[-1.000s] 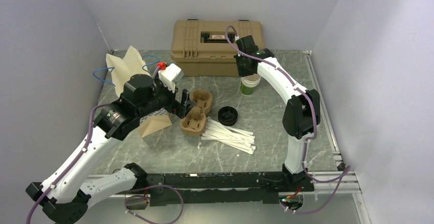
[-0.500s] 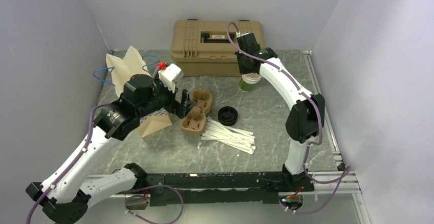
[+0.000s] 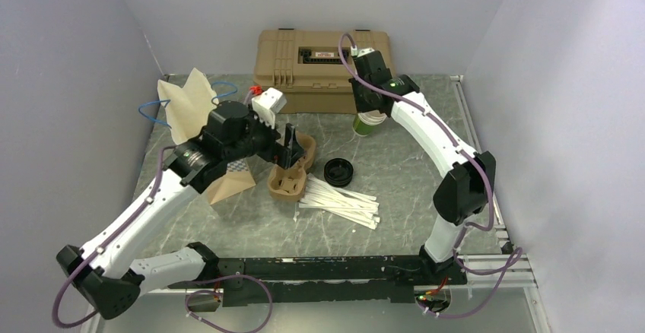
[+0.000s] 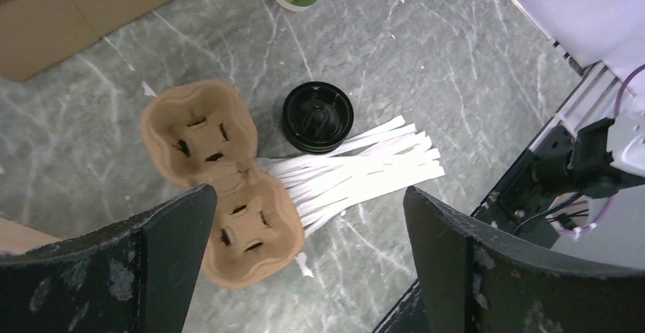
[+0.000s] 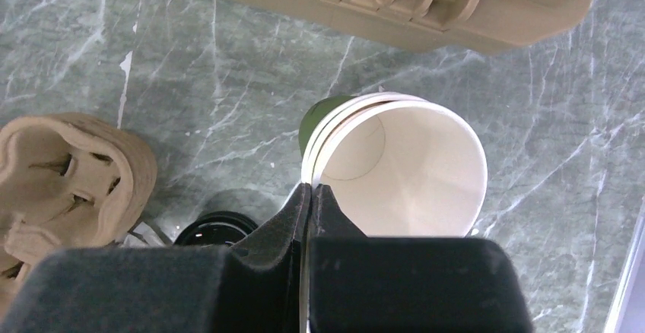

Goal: Pack the takeout coffee

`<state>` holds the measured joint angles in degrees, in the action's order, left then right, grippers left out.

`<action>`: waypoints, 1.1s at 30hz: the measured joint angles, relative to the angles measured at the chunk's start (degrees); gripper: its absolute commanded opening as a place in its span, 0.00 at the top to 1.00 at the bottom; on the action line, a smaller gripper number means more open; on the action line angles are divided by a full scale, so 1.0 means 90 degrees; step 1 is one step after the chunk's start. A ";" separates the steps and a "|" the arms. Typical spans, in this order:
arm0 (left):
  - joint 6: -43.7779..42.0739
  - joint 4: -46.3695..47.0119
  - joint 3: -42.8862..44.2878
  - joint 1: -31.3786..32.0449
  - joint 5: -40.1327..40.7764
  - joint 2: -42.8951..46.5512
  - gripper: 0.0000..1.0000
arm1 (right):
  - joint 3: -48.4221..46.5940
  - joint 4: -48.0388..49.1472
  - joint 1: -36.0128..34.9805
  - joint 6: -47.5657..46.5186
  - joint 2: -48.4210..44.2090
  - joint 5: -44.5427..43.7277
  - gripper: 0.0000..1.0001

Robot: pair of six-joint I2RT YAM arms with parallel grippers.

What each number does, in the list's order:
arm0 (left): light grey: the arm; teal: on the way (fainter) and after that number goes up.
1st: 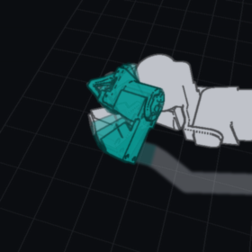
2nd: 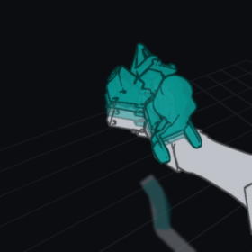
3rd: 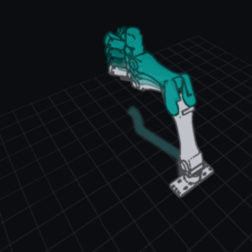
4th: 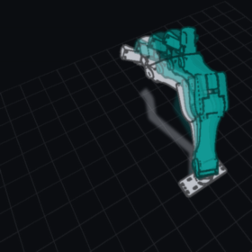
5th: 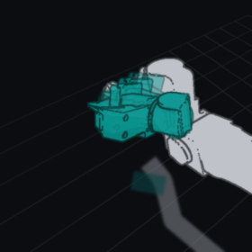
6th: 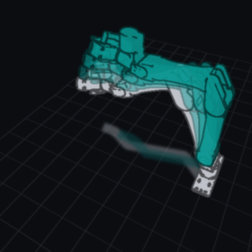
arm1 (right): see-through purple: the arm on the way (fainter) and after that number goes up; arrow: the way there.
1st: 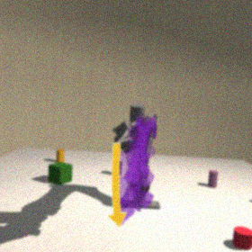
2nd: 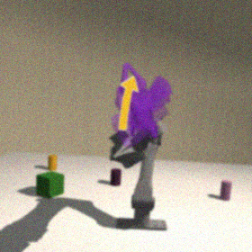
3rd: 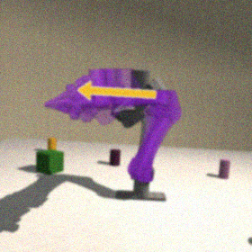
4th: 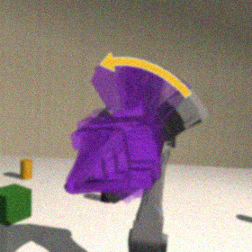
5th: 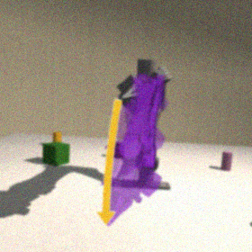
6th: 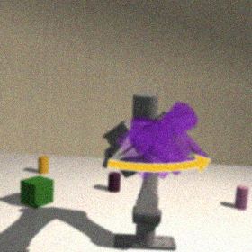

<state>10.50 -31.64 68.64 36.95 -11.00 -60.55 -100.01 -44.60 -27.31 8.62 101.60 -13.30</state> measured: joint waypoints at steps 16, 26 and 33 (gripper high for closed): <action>0.2317 0.1591 0.0068 0.0000 0.0044 -0.2030 0.02 | 0.0629 0.0010 -0.0202 0.0000 -0.0663 0.0027 1.00; 0.3104 0.2397 0.0848 0.0000 0.0027 -0.3621 0.02 | 0.0877 0.0007 -0.0233 0.0000 -0.0862 -0.0019 1.00; 0.3509 0.3009 0.1387 -0.0049 -0.0294 -0.4398 0.02 | 0.0877 0.0010 -0.0233 -0.0002 -0.0884 -0.0027 1.00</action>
<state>42.09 -4.56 81.12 36.51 -13.65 -100.14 -92.12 -44.51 -29.41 8.60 93.65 -13.54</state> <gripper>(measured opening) 0.983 0.019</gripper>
